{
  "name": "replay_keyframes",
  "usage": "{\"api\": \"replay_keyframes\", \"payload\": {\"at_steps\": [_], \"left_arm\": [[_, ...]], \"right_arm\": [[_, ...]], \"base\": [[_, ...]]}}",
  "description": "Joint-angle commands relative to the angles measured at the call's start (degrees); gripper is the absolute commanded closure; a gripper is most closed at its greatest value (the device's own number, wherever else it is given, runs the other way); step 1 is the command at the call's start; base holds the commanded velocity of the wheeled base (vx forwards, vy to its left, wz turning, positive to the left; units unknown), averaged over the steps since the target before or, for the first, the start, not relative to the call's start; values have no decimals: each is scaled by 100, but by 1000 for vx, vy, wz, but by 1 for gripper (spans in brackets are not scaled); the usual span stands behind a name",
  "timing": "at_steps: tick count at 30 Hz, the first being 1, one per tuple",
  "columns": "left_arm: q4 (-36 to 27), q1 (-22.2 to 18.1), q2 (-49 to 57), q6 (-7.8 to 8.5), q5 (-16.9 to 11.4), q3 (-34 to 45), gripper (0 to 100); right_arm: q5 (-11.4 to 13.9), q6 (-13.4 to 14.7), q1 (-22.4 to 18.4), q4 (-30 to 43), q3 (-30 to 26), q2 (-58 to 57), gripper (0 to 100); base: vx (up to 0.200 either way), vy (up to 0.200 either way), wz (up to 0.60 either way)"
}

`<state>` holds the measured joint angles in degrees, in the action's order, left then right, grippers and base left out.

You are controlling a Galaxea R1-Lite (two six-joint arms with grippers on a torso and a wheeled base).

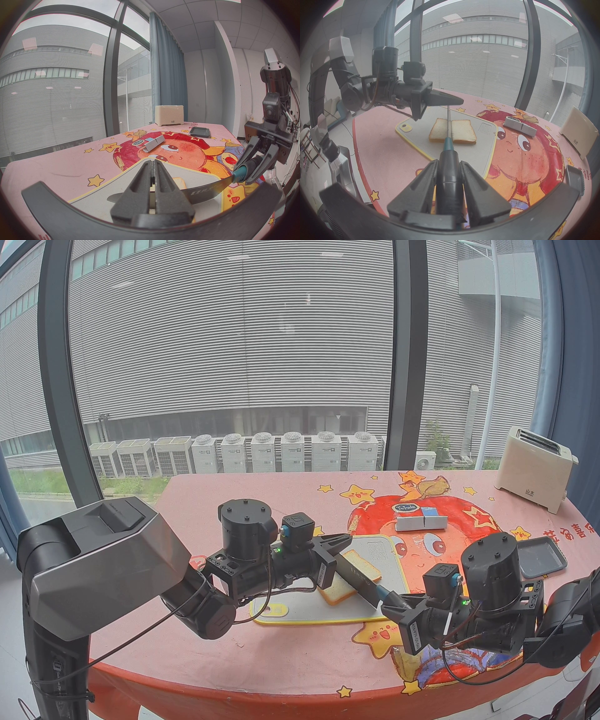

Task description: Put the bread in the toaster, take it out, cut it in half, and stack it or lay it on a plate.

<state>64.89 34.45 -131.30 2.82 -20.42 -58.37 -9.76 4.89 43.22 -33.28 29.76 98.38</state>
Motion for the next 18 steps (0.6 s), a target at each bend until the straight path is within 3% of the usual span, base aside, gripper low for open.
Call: {"api": "replay_keyframes", "payload": {"at_steps": [1,18], "left_arm": [[32,0,-176,0,20,18,100],[6,-26,-238,17,100,-43,100]], "right_arm": [[10,12,3,-29,57,-47,100],[1,126,3,67,39,41,100]], "base": [[0,0,0],[0,0,0]]}}
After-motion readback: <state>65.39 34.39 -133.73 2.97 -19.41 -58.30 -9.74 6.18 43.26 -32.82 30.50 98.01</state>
